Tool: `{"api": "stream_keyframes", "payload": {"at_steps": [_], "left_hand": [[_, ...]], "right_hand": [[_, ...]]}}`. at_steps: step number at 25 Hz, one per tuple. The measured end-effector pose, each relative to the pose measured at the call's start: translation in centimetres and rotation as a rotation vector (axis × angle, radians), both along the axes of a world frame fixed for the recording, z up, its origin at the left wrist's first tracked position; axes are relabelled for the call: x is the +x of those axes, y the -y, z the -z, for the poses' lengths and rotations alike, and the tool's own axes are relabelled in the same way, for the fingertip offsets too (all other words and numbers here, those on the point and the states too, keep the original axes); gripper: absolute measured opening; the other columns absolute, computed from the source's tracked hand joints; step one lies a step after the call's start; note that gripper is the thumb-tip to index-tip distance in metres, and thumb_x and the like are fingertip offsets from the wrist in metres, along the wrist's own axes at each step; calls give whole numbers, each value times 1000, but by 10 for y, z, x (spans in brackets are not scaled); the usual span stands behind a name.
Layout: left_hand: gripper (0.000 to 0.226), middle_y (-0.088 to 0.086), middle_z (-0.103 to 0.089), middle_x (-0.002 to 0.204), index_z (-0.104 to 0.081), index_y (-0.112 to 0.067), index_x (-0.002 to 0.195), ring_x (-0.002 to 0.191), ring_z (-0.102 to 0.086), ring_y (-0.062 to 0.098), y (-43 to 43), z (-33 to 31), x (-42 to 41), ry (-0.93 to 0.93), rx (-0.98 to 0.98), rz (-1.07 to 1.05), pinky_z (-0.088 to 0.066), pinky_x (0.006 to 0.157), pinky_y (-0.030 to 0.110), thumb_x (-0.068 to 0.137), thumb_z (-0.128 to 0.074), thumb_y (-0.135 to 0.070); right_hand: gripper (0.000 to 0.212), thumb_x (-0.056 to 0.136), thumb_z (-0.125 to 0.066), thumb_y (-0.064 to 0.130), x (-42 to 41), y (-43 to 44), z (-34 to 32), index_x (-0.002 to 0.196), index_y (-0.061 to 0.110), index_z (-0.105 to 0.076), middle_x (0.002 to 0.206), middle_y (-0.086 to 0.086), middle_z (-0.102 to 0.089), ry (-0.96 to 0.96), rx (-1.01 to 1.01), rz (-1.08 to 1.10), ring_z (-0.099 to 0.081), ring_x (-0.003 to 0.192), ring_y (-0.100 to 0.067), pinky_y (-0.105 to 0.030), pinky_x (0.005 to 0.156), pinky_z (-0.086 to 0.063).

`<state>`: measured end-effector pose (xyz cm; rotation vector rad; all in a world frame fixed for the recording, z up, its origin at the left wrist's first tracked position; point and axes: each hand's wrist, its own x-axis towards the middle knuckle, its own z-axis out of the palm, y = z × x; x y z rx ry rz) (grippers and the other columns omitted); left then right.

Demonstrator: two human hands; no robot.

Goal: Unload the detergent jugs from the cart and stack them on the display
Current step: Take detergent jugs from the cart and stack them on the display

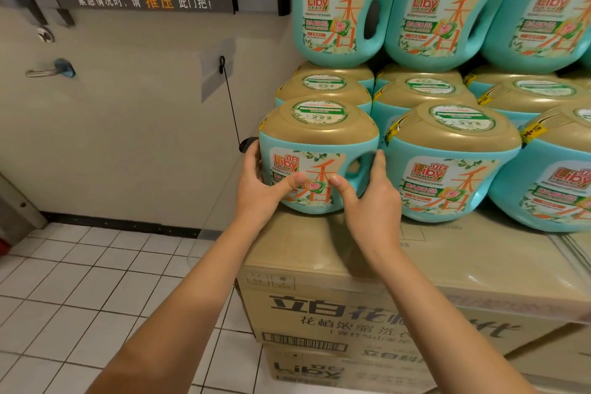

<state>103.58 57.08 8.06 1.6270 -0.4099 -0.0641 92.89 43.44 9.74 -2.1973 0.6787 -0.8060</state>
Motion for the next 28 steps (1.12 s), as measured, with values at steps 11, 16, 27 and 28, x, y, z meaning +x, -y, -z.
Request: {"api": "stream_keyframes", "payload": {"at_steps": [11,16,27,28], "left_hand": [[17,-17,-63,80,-66,-28,96,74,-57,-9,-2,8,-125,-87,-172,118,-46,68,6,91,-64,-13],[18,-1,-64,83,-68,-20,94,73,-60,-2,25,33,-192,-240,-50,377,-47,67,8,90,-61,-4],[17,1,-70,81,-70,-18,92,70,-62,2,130,81,-408,-312,215,935,-48,66,12,91,-60,-3],[17,-2,-70,77,-70,-18,93,69,-61,3,139,86,-433,-344,218,960,-48,64,12,91,-61,-4]], "right_hand": [[13,92,-62,19,-131,4,33,102,27,-66,86,2,-71,351,360,-21,-68,83,-12,-24,75,-54],[15,92,-59,6,-240,15,60,92,18,-67,75,-11,-68,396,408,299,-62,64,-9,-19,62,-51],[16,94,-57,7,-537,16,109,86,16,-67,70,-3,-69,359,477,887,-62,59,-9,-19,58,-50],[16,94,-57,8,-563,15,113,86,18,-67,71,-4,-69,342,483,908,-62,61,-12,-22,59,-51]]}}
